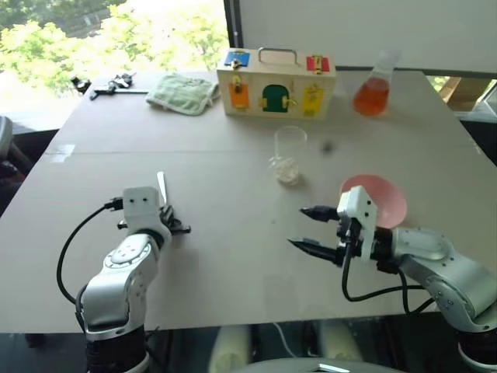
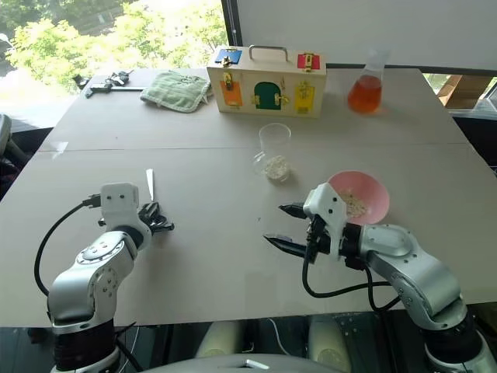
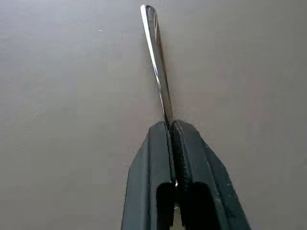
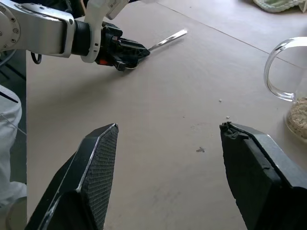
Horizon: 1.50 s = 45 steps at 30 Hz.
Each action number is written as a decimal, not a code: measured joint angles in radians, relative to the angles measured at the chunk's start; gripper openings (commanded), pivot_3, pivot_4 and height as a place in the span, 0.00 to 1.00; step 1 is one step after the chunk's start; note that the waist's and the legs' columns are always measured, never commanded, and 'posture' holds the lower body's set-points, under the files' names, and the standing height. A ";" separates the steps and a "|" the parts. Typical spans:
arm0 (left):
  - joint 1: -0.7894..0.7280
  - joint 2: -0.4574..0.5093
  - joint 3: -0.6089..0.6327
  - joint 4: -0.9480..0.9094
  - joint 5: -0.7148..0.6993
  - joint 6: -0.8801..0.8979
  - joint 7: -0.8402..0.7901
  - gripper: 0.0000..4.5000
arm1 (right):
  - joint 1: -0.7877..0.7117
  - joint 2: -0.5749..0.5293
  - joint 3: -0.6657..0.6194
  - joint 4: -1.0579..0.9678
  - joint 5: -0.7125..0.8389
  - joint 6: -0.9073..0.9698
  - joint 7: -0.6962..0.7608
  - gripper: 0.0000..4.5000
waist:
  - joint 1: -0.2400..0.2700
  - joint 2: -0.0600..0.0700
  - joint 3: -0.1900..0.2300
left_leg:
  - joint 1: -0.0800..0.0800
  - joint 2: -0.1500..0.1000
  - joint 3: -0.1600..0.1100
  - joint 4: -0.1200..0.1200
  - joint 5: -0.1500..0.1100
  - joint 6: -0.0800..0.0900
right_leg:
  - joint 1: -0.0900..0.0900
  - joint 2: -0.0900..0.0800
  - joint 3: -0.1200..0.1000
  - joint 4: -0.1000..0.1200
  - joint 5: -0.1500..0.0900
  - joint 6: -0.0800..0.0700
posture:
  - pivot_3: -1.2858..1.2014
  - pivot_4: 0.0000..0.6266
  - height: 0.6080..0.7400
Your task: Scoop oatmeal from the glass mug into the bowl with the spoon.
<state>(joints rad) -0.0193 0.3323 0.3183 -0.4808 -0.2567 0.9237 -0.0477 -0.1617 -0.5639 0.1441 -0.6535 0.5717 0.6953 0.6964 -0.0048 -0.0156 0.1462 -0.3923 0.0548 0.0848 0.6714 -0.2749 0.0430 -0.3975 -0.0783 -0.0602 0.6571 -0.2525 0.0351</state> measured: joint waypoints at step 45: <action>0.310 0.157 -0.231 -0.165 -0.539 -0.375 -0.651 0.01 | -0.128 0.467 -0.216 0.303 0.532 0.387 -0.418 0.76 | -0.011 0.001 0.003 | -0.011 0.001 0.003 -0.001 0.000 0.001 | -0.012 0.002 0.002 0.001 0.000 -0.001 | 0.52 0.24 1.00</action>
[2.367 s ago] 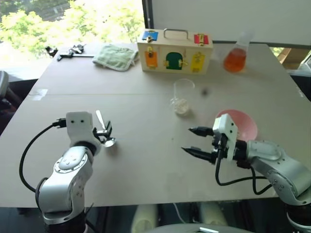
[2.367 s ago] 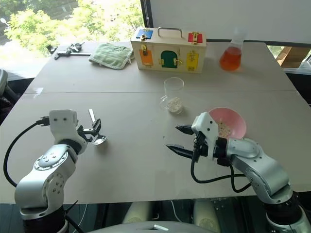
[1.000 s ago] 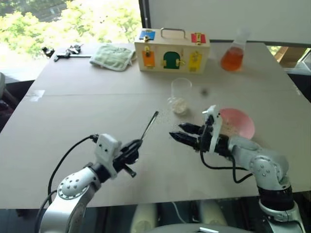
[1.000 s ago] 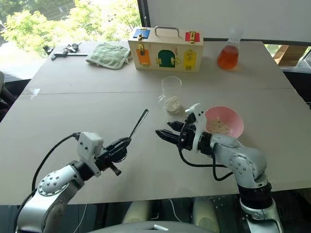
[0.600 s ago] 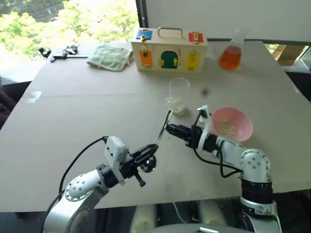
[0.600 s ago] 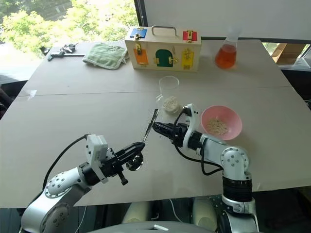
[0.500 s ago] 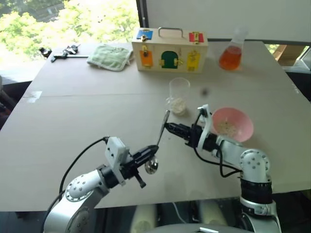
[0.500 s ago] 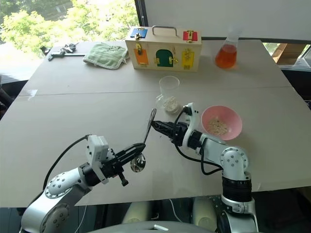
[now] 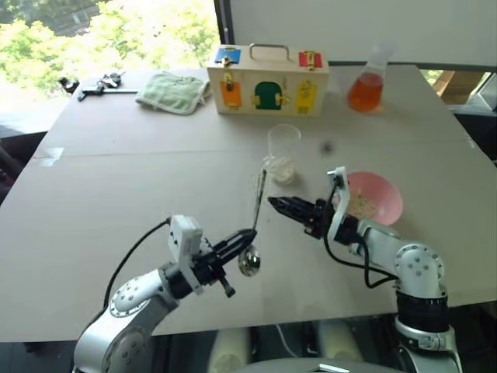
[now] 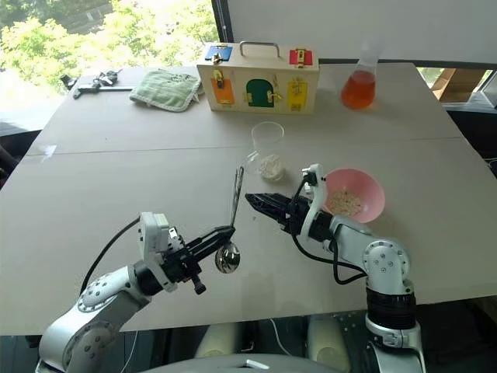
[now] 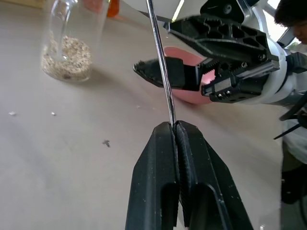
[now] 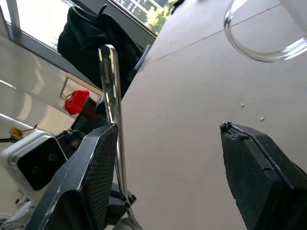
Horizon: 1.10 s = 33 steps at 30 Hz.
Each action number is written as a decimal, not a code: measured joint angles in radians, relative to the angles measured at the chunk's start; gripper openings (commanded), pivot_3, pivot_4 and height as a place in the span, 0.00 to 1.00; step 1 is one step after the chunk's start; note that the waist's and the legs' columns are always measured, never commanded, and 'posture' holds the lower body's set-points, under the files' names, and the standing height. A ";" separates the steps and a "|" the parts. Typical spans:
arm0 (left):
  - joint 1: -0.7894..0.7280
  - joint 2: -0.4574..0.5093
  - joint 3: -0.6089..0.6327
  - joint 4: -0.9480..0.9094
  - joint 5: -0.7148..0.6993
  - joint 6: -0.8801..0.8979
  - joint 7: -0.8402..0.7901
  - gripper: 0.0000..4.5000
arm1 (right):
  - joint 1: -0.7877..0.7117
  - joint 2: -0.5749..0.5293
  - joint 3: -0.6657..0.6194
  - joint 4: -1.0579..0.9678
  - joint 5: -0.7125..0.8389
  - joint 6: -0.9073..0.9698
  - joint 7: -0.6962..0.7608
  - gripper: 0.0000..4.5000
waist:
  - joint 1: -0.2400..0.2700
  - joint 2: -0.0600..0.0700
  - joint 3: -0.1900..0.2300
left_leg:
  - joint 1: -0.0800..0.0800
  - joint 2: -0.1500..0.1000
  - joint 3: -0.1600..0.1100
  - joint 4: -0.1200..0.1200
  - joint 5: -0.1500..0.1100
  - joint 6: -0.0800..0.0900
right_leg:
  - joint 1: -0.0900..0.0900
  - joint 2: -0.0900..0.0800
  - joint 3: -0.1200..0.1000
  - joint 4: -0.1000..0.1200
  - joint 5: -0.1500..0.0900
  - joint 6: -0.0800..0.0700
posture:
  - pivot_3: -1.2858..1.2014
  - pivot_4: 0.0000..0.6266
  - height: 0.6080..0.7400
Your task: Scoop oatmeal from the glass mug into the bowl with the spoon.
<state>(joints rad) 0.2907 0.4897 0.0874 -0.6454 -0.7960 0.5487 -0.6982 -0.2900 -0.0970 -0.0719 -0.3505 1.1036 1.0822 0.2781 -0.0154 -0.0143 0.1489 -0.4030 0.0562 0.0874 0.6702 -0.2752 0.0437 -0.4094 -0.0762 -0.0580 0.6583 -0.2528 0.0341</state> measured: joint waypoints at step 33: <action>0.048 0.207 0.056 -0.021 -0.385 0.197 -0.126 0.01 | -0.071 -0.236 0.150 -0.018 0.118 0.011 0.364 0.76 | 0.003 0.000 0.000 | 0.000 -0.001 0.001 0.000 0.000 0.000 | 0.000 -0.001 0.001 0.000 0.000 0.000 | 0.52 0.24 1.00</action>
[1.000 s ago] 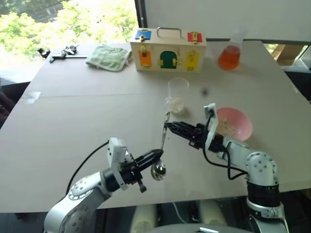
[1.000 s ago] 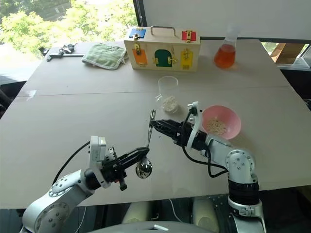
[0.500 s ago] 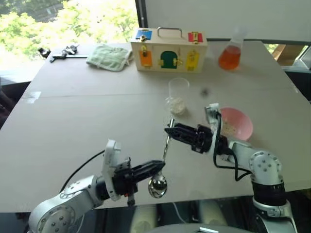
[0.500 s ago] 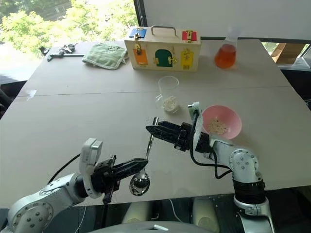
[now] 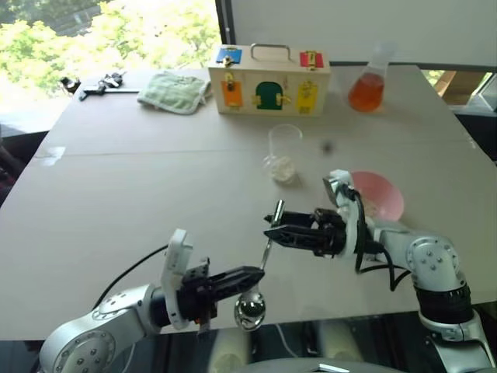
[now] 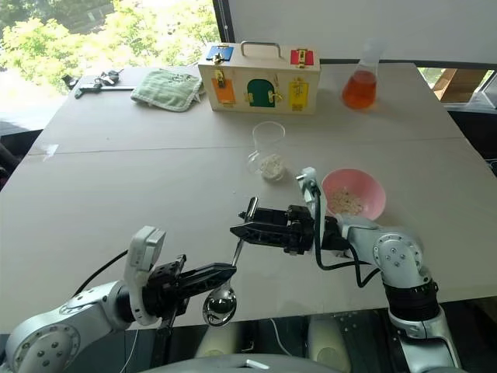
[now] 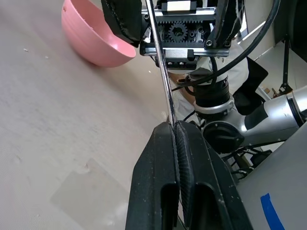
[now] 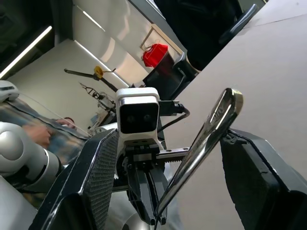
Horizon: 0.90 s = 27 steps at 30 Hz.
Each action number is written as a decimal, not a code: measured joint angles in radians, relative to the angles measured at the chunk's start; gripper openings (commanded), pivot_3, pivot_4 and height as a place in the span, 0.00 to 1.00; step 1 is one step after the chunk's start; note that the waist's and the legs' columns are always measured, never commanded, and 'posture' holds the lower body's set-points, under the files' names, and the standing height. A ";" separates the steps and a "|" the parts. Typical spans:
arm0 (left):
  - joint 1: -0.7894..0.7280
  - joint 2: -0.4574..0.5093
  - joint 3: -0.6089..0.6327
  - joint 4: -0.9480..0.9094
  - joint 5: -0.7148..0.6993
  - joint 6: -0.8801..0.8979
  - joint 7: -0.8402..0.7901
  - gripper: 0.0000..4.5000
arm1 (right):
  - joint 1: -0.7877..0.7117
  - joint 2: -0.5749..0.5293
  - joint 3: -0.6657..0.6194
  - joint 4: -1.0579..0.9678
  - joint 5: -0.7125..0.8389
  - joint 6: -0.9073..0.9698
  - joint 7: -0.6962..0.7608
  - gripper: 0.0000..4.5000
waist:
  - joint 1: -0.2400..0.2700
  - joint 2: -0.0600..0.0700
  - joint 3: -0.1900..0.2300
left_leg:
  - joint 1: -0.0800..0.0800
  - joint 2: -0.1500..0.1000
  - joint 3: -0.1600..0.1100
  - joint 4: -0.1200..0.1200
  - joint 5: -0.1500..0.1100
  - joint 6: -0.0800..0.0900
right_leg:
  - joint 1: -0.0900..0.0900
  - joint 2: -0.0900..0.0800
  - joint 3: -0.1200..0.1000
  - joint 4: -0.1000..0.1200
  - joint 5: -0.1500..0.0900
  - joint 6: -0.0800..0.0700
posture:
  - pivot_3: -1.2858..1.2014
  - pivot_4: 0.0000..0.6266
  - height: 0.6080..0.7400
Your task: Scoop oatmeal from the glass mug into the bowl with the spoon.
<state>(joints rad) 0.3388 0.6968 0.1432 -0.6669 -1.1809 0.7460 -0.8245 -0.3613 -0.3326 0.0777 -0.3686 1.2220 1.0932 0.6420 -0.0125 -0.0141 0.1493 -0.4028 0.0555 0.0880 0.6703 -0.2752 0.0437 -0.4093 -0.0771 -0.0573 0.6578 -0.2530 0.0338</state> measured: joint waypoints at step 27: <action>-0.013 -0.018 0.026 0.012 0.067 -0.035 -0.002 0.22 | -0.053 -0.020 -0.006 0.031 0.035 0.028 -0.044 0.00 | 0.001 0.000 0.000 | 0.000 0.000 0.000 0.000 0.000 0.000 | 0.000 -0.001 0.000 0.000 0.000 0.000 | 0.52 0.24 1.00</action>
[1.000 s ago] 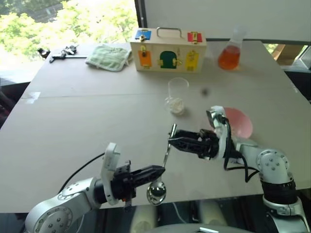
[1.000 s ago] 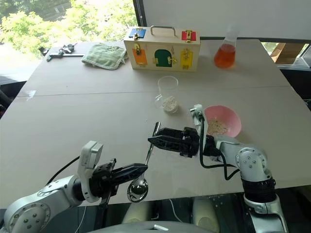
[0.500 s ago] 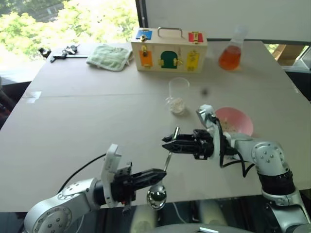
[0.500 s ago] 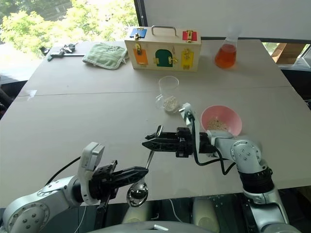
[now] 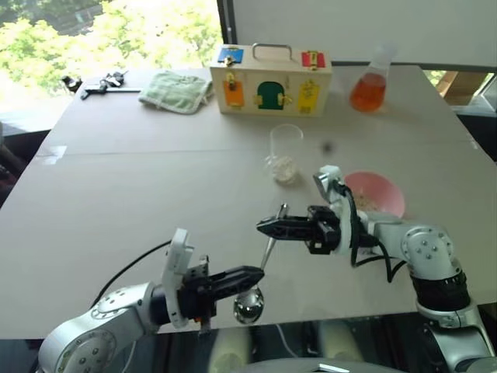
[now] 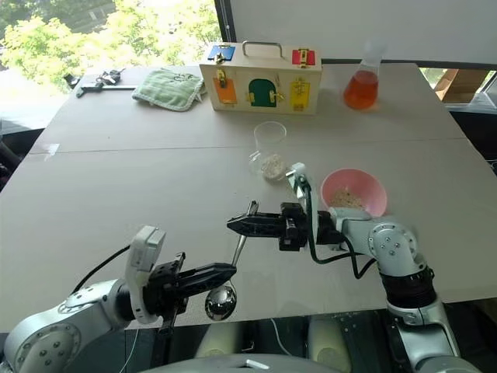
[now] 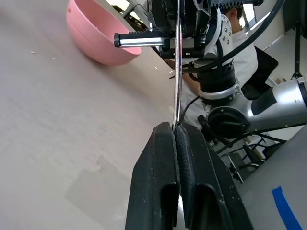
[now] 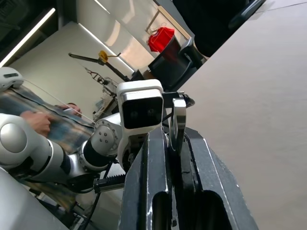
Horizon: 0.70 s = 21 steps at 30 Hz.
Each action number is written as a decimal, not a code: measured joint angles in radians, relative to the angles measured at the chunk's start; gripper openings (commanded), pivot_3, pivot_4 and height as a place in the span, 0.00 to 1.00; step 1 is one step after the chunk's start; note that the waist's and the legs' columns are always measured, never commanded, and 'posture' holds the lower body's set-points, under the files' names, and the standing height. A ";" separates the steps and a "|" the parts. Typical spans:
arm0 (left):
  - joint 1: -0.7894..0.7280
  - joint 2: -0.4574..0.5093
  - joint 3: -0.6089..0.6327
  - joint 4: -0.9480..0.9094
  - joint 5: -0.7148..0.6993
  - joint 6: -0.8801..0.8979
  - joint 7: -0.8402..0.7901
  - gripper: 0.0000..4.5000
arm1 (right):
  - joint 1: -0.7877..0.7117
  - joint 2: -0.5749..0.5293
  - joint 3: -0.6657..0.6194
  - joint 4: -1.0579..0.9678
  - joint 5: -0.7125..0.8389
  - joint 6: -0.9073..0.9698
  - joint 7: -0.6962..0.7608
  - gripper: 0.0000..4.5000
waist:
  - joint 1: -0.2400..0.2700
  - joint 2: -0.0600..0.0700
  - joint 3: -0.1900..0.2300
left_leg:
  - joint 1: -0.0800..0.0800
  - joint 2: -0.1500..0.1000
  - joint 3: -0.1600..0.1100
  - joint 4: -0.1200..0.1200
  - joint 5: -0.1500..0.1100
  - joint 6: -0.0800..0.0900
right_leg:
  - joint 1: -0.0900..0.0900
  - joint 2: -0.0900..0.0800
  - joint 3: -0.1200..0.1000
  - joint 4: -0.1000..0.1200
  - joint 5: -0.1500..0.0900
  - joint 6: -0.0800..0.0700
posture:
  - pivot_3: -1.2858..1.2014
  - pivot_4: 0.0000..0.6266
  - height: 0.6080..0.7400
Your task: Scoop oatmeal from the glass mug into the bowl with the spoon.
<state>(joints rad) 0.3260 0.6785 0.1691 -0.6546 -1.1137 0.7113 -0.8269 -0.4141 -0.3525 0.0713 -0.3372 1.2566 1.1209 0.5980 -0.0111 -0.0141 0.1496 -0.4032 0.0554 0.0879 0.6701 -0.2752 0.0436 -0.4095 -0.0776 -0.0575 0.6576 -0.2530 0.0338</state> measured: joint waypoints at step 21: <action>-0.385 -0.144 0.096 0.247 0.415 -0.276 0.305 0.85 | -0.027 -0.214 -0.330 -0.010 0.139 -0.037 -0.340 0.00 | 0.024 0.001 0.002 | -0.004 -0.006 0.000 0.001 0.000 0.000 | -0.002 0.000 0.000 -0.001 0.000 0.001 | 0.52 0.24 1.00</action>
<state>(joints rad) -0.0592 0.5349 0.2647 -0.4072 -0.6983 0.4351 -0.5222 -0.4415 -0.5669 -0.2582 -0.3472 1.3954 1.0842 0.2581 0.0125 -0.0136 0.1520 -0.4075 0.0495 0.0878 0.6711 -0.2749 0.0436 -0.4115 -0.0779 -0.0580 0.6564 -0.2525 0.0346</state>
